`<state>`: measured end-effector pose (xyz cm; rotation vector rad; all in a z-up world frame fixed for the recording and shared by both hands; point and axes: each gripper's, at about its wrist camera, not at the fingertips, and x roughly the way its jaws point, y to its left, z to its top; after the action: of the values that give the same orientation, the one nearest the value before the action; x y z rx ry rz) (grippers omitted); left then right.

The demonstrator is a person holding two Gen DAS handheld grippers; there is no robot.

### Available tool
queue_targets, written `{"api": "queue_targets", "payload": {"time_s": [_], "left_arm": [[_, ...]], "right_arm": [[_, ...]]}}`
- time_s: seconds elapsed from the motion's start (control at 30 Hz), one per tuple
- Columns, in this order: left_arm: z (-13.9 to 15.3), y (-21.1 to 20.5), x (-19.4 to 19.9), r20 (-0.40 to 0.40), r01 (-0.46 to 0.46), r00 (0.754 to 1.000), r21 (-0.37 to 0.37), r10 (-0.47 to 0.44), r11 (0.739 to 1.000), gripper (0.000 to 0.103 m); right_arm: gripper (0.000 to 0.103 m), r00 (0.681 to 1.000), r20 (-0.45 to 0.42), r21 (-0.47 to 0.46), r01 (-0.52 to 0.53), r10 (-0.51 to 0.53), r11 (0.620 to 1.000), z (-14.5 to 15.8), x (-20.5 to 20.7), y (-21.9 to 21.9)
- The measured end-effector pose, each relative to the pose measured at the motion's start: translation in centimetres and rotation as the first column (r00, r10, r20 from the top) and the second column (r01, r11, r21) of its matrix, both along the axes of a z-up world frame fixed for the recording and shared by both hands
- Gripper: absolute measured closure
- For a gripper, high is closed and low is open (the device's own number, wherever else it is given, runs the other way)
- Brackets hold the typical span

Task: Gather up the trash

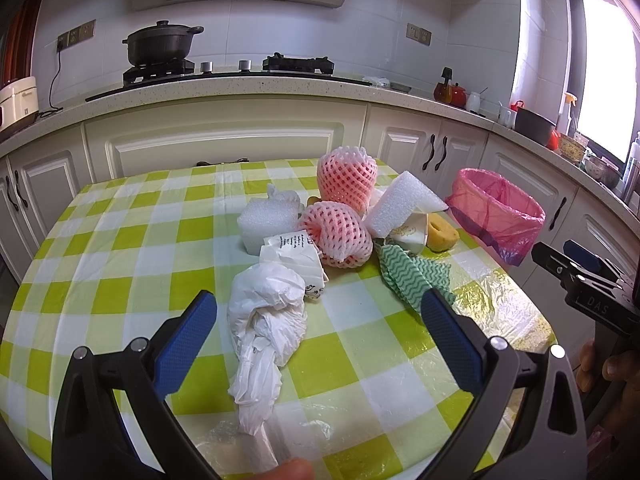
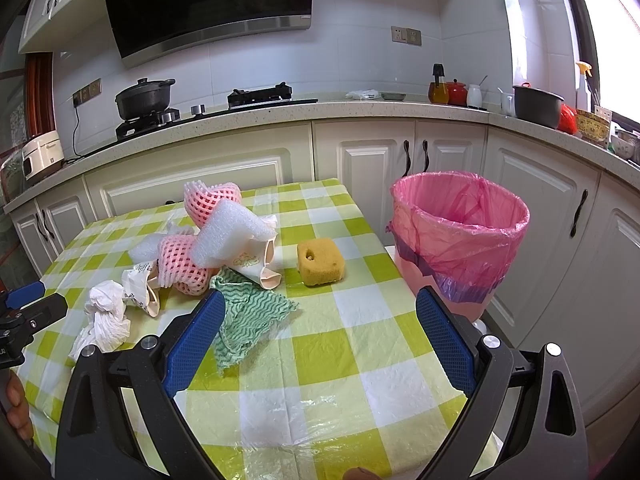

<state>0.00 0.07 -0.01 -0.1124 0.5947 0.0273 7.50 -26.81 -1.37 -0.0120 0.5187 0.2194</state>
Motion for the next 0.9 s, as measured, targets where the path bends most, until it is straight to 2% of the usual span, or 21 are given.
{"api": "queue_targets", "payload": {"time_s": [0.33, 0.47, 0.63, 0.9], "left_arm": [[0.5, 0.2, 0.4, -0.004, -0.007, 1.0, 0.002, 0.007, 1.0, 0.004], [0.1, -0.1, 0.5, -0.017, -0.022, 1.0, 0.0, 0.022, 1.0, 0.004], [-1.4, 0.9, 2.1, -0.075, -0.051, 0.996, 0.04, 0.054, 0.998, 0.004], [-4.0, 2.2, 5.1, -0.185, -0.08, 0.979, 0.036, 0.086, 0.996, 0.005]], "right_arm": [[0.013, 1.0, 0.001, 0.001, -0.003, 0.003, 1.0, -0.1, 0.3, 0.0], [0.013, 0.999, -0.003, 0.002, -0.045, 0.045, 0.999, -0.5, 1.1, 0.1], [0.013, 0.984, -0.079, -0.007, -0.163, 0.162, 0.987, -1.7, 3.7, 1.4], [0.013, 0.925, -0.232, -0.027, -0.316, 0.302, 0.948, -4.9, 6.7, 5.6]]}}
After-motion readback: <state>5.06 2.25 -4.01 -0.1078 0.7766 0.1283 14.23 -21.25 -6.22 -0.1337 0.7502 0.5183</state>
